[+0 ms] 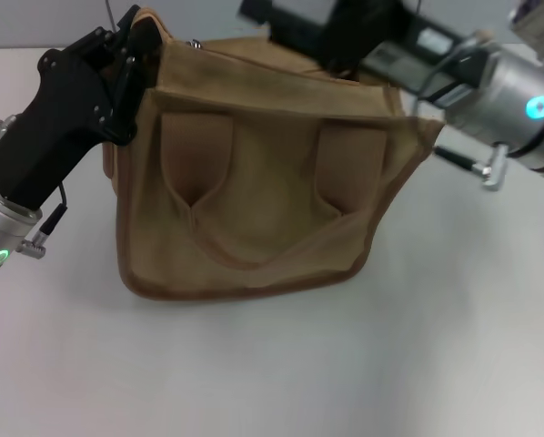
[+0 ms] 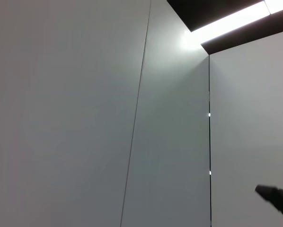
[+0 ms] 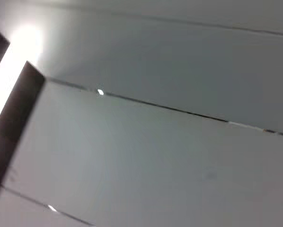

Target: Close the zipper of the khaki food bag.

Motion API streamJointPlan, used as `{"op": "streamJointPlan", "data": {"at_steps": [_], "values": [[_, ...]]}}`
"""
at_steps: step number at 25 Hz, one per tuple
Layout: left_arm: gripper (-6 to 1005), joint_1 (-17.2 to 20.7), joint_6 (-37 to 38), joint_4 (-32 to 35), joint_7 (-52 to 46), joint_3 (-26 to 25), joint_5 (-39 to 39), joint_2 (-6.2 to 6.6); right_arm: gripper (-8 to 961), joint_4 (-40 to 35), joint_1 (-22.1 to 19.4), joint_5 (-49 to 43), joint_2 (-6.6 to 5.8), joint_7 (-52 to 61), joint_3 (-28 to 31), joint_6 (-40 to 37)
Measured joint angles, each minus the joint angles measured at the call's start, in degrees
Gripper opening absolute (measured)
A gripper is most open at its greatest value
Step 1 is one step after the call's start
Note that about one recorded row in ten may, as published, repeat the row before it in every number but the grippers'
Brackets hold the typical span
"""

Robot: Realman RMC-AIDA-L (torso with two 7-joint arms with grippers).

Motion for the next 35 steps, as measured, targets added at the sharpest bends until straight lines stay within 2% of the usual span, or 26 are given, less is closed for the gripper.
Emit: {"op": "streamJointPlan", "data": {"at_steps": [1,5,8,12,26,35], "values": [[76,0.0,0.0,0.0,0.0,0.0,0.0,0.0,788,0.0,0.0,0.0,0.0,0.0,0.0,0.0],[76,-0.7,0.0,-0.2,0.0,0.1,0.0,-0.05,788,0.0,0.2,0.9,-0.18,18.3,-2.3,0.8],[76,-0.9,0.0,-0.2,0.0,0.1,0.0,-0.06,788,0.0,0.5,0.8,-0.02,21.7,-5.9,3.8],[76,-1.6,0.0,-0.8,0.0,0.0,0.0,-0.08,788,0.0,1.0,0.8,0.03,21.5,-7.3,6.3],[76,-1.4,-0.1,-0.9,0.0,-0.1,0.0,-0.08,788,-0.4,0.0,1.2,-0.12,18.3,-6.4,7.3],[76,-1.7,-0.2,-1.2,0.0,0.0,0.2,-0.09,788,-0.6,1.0,1.3,-0.18,16.2,-6.8,10.1]]}}
